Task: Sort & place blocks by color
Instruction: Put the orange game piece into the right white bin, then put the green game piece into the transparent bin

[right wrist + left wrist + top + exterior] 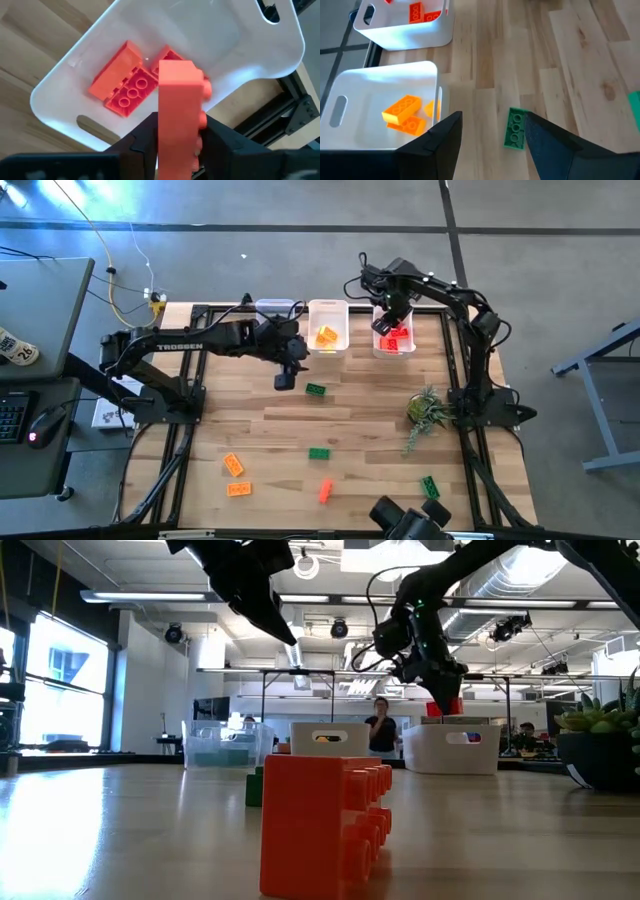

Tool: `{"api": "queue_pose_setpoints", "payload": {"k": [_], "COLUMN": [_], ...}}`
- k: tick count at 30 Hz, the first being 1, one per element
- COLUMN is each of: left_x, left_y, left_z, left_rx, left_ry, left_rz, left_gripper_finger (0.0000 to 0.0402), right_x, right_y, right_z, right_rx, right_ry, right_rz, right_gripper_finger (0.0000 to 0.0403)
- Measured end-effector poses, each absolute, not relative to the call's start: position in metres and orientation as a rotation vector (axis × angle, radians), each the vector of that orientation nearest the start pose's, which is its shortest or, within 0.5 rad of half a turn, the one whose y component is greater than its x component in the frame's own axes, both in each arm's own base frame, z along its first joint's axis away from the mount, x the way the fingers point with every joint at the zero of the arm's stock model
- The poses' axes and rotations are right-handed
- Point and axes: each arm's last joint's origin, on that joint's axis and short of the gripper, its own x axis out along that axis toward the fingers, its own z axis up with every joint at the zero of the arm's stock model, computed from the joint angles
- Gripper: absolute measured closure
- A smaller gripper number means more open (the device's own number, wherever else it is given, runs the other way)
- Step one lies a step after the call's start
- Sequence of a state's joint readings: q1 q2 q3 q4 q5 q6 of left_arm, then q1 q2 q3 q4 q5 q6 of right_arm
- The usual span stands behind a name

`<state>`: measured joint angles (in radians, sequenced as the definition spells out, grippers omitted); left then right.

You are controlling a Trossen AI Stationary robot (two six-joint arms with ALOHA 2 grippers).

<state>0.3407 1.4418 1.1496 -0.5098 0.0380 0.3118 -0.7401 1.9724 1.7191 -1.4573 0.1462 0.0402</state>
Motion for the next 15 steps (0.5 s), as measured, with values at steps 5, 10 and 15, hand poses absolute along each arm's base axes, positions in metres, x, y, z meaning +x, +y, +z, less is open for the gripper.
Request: {"api": "queue_pose_setpoints", "payload": {"k": [5,10,15], "left_x": [0.290,0.297,0.308], "left_y": [0.099,0.099,0.097], "left_z": [0.280,0.270,0.250], "left_rx": [0.123,0.090,0.073], "left_ry": [0.830,0.857,0.919], "left_rz": [0.161,0.133,0.103], "left_gripper_finger": [0.0177,0.0158,0.0155], "right_x": [0.264,0.264,0.265], "right_y": [-0.249,-0.249,-0.248], "right_z": [0.248,0.248,0.248], "right_rx": [0.478,0.451,0.457], "right_ry": [1.690,1.701,1.691], "right_rz": [-0.712,-0.679,-0.640], "right_gripper_finger": [0.0256,0.0236,0.0232]}}
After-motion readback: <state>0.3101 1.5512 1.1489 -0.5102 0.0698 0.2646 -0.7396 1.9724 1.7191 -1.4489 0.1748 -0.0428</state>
